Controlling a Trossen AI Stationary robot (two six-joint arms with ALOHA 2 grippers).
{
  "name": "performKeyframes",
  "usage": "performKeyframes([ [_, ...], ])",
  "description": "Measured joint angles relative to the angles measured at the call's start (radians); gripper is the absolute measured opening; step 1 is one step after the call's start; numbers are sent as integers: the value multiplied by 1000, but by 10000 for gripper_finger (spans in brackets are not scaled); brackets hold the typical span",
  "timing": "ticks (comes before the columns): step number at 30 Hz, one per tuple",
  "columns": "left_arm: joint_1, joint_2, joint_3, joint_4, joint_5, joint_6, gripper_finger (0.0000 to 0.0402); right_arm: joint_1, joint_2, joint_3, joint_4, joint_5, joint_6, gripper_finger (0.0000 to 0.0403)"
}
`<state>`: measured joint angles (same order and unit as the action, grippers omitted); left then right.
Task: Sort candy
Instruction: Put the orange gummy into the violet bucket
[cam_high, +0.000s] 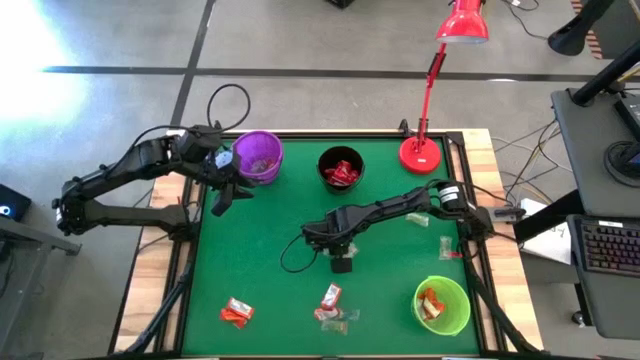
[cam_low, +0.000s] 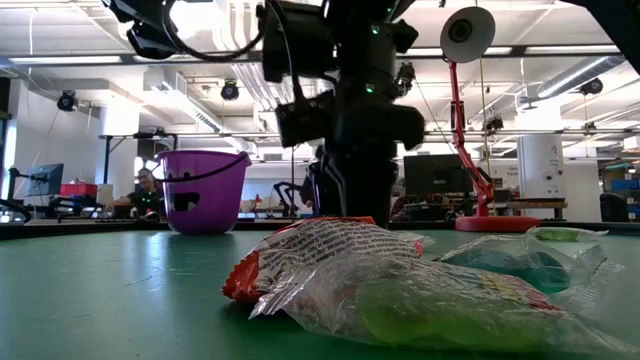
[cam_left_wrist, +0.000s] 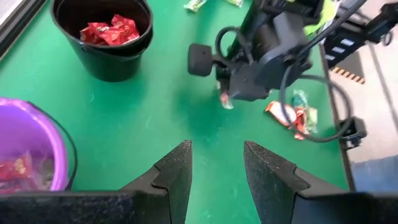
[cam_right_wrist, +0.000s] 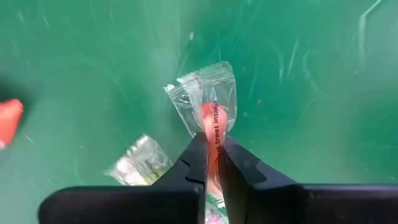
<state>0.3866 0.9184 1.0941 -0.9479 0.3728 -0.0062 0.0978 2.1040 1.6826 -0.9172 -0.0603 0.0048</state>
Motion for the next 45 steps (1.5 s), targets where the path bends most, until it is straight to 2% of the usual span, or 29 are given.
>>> performKeyframes([
  [9, 0, 0, -15, -25, -11, 94, 127, -11, -1, 198, -25, 23, 115, 13],
  [15, 0, 0, -24, -22, -75, 104, 127, -50, -2, 407, -20, 178, 118, 13],
  [18, 0, 2, -24, -18, -75, 103, 127, -80, -2, 504, 15, 244, 116, 13],
  [23, 0, 14, -24, 28, -77, 96, 127, -128, 2, 615, 122, 247, 54, 13],
  [39, 2, 83, -24, 197, -169, 66, 127, -175, 6, 648, 145, 236, -5, 13],
  [45, 2, 85, -24, 269, -172, 68, 127, -175, 6, 647, 145, 237, -5, 13],
])
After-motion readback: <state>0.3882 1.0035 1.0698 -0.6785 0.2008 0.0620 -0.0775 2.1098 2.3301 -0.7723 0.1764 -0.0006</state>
